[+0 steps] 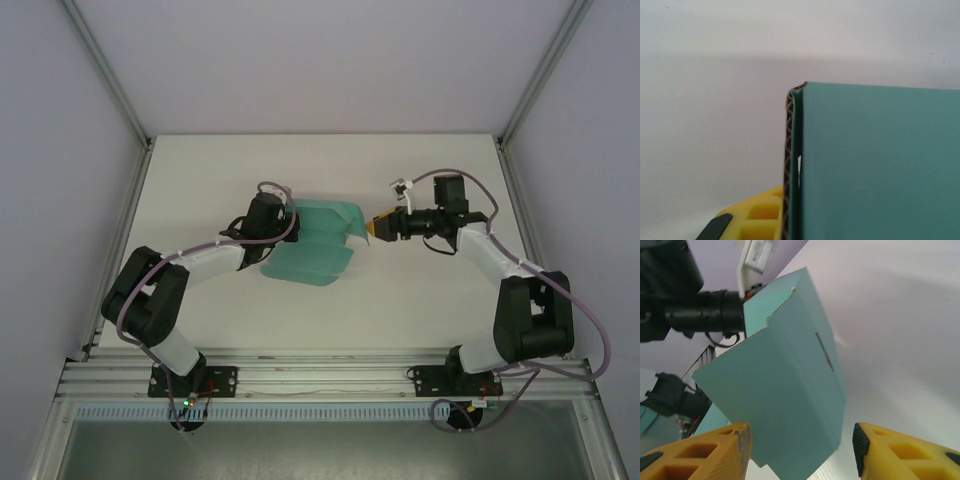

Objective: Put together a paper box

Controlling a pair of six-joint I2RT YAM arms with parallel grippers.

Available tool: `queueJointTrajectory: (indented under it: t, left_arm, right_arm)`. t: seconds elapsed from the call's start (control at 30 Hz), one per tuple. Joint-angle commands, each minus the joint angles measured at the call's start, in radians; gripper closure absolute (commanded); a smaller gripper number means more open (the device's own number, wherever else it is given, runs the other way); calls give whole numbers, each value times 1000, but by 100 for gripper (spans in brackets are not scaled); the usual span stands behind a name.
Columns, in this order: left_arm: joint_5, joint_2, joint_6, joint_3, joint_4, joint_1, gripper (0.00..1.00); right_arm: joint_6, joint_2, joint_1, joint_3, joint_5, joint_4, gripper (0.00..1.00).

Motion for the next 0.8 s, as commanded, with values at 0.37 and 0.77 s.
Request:
queueJointTrajectory:
  t: [0.37,0.77]
  left_arm:
    - [12,-14,18,18,19,5,100]
    - [-81,6,4,38,-23,-4,100]
  right_arm:
    - [35,121,146,95,138,78,43]
    - [176,140,296,141,664,112,43]
